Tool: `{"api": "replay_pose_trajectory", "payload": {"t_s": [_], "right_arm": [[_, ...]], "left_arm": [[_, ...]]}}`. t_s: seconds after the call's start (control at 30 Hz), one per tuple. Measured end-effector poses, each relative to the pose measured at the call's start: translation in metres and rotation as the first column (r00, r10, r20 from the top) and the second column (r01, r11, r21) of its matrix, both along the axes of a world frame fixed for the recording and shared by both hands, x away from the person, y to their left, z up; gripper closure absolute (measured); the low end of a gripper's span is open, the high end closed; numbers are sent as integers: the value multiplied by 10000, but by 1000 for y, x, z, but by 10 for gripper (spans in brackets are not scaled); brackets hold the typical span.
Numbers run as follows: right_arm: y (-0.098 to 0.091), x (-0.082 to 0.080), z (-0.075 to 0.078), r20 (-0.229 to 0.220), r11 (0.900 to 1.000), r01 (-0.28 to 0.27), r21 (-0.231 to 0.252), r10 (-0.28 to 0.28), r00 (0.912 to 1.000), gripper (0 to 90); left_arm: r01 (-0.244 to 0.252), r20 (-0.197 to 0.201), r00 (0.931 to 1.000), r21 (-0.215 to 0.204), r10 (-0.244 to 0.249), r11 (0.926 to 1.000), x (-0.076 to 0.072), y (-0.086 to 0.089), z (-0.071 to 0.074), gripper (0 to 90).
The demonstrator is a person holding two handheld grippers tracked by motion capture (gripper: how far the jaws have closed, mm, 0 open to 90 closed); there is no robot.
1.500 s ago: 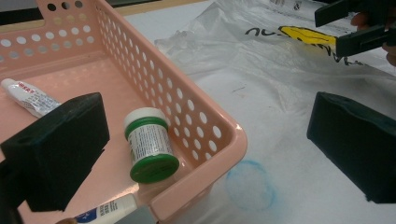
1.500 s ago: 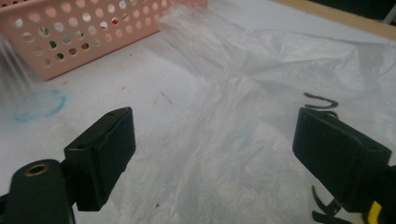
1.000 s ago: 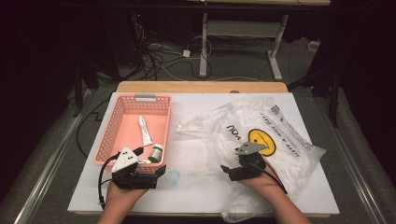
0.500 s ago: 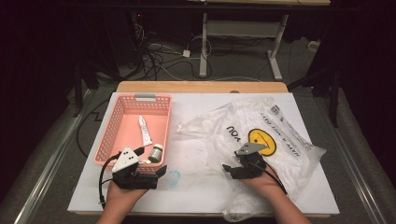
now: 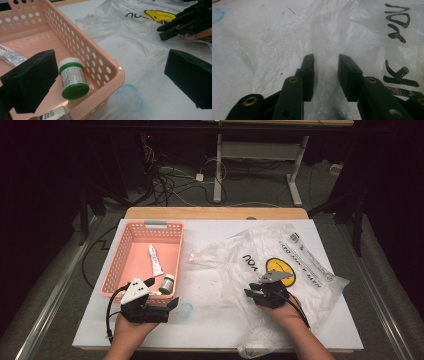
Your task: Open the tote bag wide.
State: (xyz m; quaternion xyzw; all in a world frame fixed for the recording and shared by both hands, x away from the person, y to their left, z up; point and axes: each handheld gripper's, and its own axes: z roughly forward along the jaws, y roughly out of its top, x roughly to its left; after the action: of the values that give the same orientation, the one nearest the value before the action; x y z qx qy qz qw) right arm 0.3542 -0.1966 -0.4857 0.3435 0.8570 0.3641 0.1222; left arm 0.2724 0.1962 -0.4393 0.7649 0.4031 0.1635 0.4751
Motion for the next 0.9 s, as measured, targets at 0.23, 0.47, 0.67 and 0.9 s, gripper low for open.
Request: {"api": "replay_pose_trajectory", "payload": {"t_s": [0.23,0.47,0.67,0.9], "right_arm": [[-1,1,-1,90,10000,29,-77,-28,10000,868],[-3,0,2,294,9999,40,121,-44,9996,900],[-6,-2,8,682,9995,11,328,-33,9977,900],[-11,-3,16,1096,9957,62,923,-164,9938,900]], "left_arm": [[2,-26,10000,10,-2,10000,0,0,0,0],[-4,-32,10000,2,4,10000,0,1,0,0],[-30,-60,10000,-14,30,10000,1,2,-1,0],[-50,-93,9999,-97,49,9999,2,3,-1,0]]}}
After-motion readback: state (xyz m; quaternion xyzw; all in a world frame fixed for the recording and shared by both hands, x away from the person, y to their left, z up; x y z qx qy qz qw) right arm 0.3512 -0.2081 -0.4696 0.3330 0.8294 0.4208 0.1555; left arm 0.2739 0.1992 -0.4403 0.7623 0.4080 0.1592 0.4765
